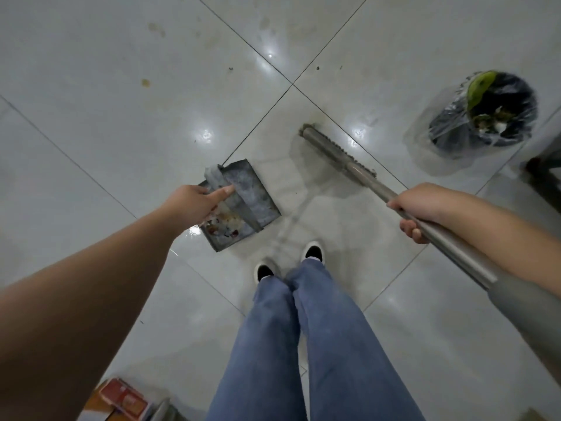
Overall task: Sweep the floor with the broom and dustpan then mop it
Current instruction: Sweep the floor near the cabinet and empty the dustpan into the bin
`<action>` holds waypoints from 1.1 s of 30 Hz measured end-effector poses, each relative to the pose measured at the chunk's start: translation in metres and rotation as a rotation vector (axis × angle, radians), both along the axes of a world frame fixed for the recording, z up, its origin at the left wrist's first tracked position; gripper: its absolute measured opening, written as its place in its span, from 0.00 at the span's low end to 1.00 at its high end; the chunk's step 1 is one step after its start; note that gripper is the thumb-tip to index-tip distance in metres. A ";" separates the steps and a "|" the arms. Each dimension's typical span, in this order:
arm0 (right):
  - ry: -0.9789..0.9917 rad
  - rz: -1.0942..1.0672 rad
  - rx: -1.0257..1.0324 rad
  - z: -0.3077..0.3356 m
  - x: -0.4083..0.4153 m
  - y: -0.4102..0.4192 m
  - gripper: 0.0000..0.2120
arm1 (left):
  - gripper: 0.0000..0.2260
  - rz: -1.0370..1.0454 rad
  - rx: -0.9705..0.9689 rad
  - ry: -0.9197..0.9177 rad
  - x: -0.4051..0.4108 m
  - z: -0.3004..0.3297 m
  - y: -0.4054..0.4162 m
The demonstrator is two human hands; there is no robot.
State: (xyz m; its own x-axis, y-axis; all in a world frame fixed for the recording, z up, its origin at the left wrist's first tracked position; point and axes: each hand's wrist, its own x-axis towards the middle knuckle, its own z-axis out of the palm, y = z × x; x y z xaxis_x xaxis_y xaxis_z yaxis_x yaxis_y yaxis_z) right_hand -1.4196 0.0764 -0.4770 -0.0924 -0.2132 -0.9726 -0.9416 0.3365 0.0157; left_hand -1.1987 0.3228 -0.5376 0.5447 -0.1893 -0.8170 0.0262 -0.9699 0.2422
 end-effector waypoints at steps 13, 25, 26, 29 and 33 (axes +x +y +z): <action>0.025 -0.443 0.160 0.099 -0.065 0.028 0.20 | 0.25 -0.100 -0.281 0.054 -0.031 0.082 -0.020; -0.087 -0.892 0.194 0.194 -0.216 -0.017 0.33 | 0.26 -0.512 -0.387 -0.002 -0.082 0.177 -0.185; -0.087 -0.907 0.181 0.202 -0.226 -0.022 0.33 | 0.26 -0.531 -0.387 -0.018 -0.086 0.184 -0.200; -0.145 -0.943 0.122 0.218 -0.258 -0.042 0.33 | 0.25 -0.583 -0.408 -0.069 -0.100 0.205 -0.247; -0.181 -0.990 0.033 0.231 -0.287 -0.061 0.25 | 0.24 -0.636 -0.462 -0.119 -0.121 0.228 -0.301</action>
